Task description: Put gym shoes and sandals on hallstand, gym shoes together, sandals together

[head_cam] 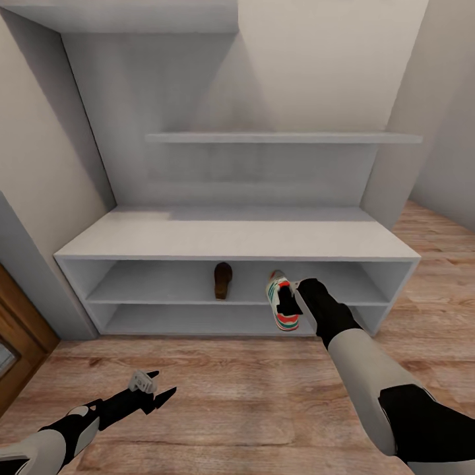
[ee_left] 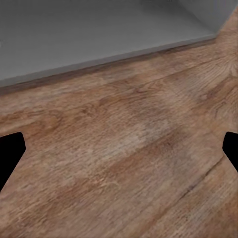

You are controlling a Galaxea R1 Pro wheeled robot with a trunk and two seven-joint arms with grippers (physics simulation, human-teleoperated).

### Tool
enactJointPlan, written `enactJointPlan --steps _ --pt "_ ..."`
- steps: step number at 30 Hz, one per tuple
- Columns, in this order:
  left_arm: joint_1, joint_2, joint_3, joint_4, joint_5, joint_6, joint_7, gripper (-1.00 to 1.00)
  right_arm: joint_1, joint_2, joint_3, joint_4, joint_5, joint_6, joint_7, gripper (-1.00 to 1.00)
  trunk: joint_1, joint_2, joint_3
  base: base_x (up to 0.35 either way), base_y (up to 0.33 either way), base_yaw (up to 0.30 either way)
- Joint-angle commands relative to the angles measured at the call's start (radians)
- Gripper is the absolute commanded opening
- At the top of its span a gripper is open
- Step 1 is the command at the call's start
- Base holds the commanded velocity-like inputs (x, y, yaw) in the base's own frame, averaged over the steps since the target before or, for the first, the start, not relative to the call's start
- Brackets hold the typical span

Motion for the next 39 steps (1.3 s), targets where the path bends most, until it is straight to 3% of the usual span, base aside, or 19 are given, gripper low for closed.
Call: enactJointPlan --steps 1,39 --pt "-0.001 0.0 0.003 0.0 -0.001 -0.002 -0.003 1.0 -0.001 0.0 0.003 -0.001 0.001 0.005 -0.004 -1.0 0.0 0.0 -0.001 0.008 0.0 0.0" --pt "-0.001 -0.002 0.003 0.0 -0.001 -0.002 -0.003 1.0 -0.001 -0.002 0.002 -0.003 0.002 0.005 -0.004 -1.0 0.0 0.0 -0.001 0.077 0.0 0.0"
